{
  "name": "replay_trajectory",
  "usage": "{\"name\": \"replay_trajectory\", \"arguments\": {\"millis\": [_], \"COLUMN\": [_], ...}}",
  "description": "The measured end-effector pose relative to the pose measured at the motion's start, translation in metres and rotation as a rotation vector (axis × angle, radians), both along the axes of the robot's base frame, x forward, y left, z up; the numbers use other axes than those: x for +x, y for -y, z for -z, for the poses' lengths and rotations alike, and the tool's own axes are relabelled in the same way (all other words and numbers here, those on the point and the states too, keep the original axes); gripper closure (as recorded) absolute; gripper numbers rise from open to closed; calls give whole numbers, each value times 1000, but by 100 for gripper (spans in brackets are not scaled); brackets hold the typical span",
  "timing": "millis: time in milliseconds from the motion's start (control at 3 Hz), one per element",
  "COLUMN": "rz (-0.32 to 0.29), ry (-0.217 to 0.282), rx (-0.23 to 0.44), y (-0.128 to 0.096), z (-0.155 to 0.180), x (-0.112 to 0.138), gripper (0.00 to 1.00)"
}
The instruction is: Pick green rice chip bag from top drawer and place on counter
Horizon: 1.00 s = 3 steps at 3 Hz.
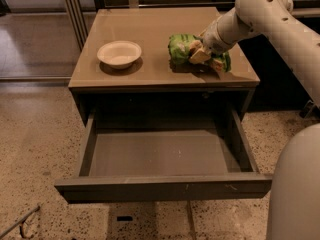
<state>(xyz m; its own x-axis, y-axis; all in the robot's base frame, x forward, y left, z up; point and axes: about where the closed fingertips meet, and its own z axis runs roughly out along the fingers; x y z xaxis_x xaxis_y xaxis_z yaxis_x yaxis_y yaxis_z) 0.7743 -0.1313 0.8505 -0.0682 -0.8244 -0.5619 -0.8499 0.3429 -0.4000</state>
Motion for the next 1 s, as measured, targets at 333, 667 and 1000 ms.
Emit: {"name": "replay_trajectory", "arguments": {"millis": [333,667,1000], "rz": [0,0,0], "ry": [0,0,0], "rx": [0,0,0], "y": [0,0,0], "z": [0,0,0], "x": [0,0,0], "gripper": [58,35,11]}}
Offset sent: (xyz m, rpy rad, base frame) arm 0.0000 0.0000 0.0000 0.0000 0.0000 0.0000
